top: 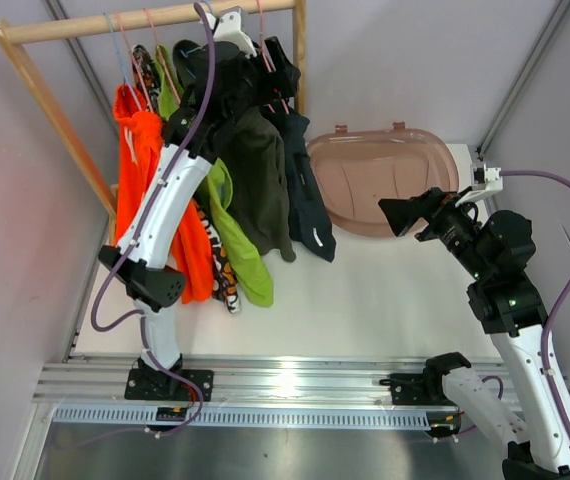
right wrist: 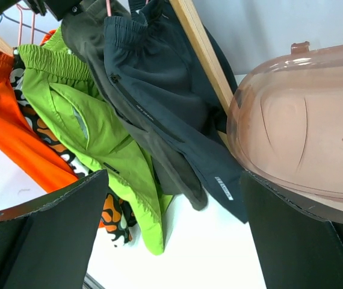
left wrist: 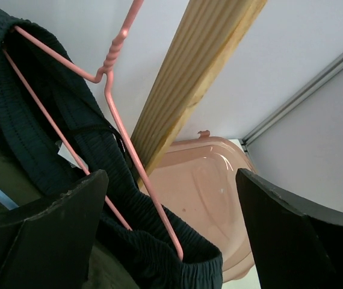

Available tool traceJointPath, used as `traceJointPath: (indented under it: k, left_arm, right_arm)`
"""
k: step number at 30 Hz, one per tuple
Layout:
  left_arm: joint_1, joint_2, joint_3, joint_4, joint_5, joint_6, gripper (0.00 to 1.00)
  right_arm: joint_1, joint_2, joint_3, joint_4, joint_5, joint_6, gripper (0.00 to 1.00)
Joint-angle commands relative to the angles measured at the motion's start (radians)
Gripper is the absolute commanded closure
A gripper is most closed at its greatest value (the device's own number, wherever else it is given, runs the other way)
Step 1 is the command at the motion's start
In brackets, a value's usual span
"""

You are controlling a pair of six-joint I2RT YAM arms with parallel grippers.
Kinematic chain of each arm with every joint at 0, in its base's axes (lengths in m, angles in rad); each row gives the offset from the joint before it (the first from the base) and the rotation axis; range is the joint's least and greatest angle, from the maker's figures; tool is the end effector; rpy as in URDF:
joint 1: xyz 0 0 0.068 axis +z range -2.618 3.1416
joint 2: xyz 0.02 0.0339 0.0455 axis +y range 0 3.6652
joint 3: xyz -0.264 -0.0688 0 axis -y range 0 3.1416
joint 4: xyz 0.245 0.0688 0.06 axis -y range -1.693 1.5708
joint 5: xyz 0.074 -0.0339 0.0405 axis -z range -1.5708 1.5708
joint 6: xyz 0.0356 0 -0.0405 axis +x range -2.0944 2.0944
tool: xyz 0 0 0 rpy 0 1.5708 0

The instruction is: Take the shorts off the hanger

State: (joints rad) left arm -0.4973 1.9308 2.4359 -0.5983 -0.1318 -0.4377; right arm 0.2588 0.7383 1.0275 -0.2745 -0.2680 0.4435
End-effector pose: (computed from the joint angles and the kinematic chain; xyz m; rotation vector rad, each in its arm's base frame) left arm 0.3601 -0.1901 0.5215 -0.0513 1.6973 -0.5959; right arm 0.1433 0.0477 0.4202 -0.0701 1.6059 0.7575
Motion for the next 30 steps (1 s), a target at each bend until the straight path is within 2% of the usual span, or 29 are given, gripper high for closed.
traceJointPath:
  k: [1,7,10,11,13,14,16,17,19,30]
  left_arm:
    - [-0.004,0.052,-0.002,0.005,-0.020,-0.024,0.08]
    - [-0.004,0.114,0.031,0.049,-0.014,-0.018,0.20]
    - [-0.004,0.122,0.031,0.072,-0.022,-0.015,0.33]
    - [-0.004,0.120,0.029,0.080,-0.025,-0.013,0.47]
    - [-0.004,0.116,0.029,0.081,-0.025,-0.013,0.56]
    - [-0.004,0.105,0.026,0.084,-0.026,-0.012,0.64]
    - [-0.004,0.091,0.015,0.086,-0.022,-0.007,0.72]
    - [-0.004,0.083,0.014,0.089,-0.019,-0.001,0.86]
    - [-0.004,0.065,0.014,0.084,-0.003,0.004,1.00]
    - [-0.004,-0.095,0.006,0.038,0.084,-0.025,1.00]
  right_arm:
    - [0.002,-0.011,-0.006,0.018,0.016,-0.019,0.01]
    - [0.000,-0.010,-0.012,0.018,0.021,-0.020,0.01]
    - [0.002,-0.016,-0.018,0.018,0.027,-0.022,0.00]
    - [0.000,-0.014,-0.020,0.020,0.027,-0.020,0.01]
    - [0.000,-0.014,-0.024,0.021,0.027,-0.019,0.00]
    - [0.002,-0.014,-0.026,0.024,0.026,-0.017,0.01]
    - [0.000,-0.014,-0.033,0.029,0.026,-0.012,0.01]
    - [0.000,-0.014,-0.035,0.029,0.024,-0.011,0.01]
    - [-0.001,-0.013,-0.038,0.034,0.023,-0.005,0.01]
    - [0.005,0.061,0.037,0.118,-0.014,0.038,0.01]
